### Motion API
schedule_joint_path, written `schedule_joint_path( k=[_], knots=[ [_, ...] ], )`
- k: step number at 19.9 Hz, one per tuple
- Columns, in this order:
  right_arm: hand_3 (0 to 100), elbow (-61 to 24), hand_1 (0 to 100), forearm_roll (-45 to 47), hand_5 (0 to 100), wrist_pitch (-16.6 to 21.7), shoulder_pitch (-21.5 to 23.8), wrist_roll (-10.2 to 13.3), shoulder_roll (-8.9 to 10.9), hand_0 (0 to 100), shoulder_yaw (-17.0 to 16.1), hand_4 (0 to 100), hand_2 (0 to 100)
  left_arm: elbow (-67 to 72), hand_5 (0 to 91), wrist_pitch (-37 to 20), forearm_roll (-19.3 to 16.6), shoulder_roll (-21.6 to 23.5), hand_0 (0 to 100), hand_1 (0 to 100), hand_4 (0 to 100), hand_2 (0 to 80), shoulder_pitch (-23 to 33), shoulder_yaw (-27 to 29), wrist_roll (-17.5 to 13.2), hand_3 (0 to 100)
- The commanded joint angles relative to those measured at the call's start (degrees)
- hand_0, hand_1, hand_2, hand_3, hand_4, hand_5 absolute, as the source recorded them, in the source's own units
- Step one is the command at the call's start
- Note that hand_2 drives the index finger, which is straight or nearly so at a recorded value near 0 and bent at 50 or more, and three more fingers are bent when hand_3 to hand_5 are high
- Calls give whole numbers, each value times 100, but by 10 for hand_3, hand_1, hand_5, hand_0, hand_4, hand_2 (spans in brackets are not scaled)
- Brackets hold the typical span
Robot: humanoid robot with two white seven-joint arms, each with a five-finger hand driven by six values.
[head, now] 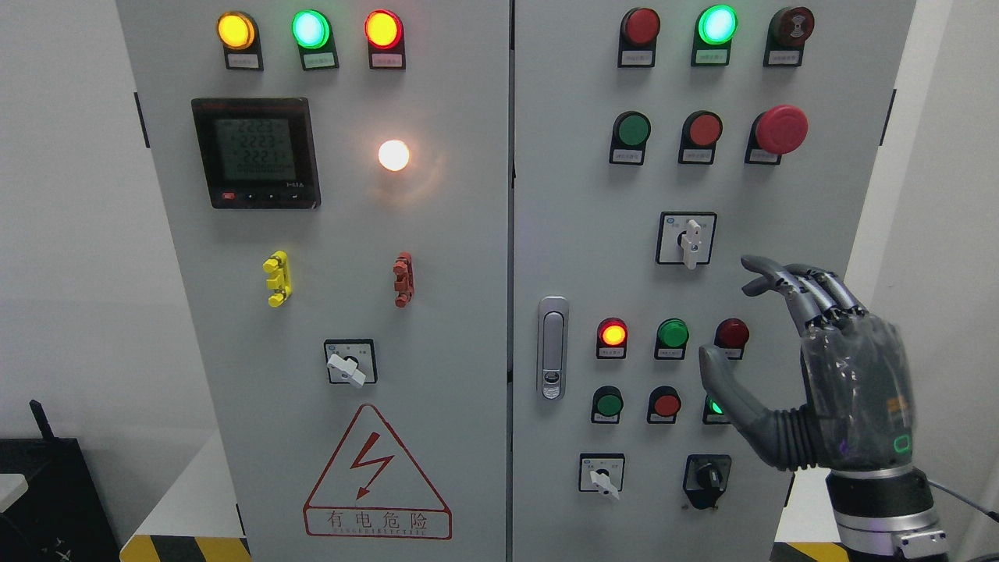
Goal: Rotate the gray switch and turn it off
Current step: 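Release the knob and pull the right hand back from the cabinet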
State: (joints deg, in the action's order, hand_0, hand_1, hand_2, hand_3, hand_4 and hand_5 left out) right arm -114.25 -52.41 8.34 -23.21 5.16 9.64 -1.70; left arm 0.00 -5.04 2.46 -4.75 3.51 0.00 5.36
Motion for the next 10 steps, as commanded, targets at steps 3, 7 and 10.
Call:
schedule_joint_path(
  k=[3,7,10],
  knots=[
    [19,-168,244,143,0,-17,89,-50,477,282,-93,0,133,79,0,3,0,0,120,389,0,0,0,-9,-9,0],
    [31,-168,246,143,0,-8,98,-50,477,273,-67,0,140,88,0,3,0,0,120,389,0,0,0,-9,0,0],
    [37,-176,246,143,0,-8,98,-50,469,270,-6,0,143,88,0,3,0,0,120,389,0,0,0,-9,-9,0]
  ],
)
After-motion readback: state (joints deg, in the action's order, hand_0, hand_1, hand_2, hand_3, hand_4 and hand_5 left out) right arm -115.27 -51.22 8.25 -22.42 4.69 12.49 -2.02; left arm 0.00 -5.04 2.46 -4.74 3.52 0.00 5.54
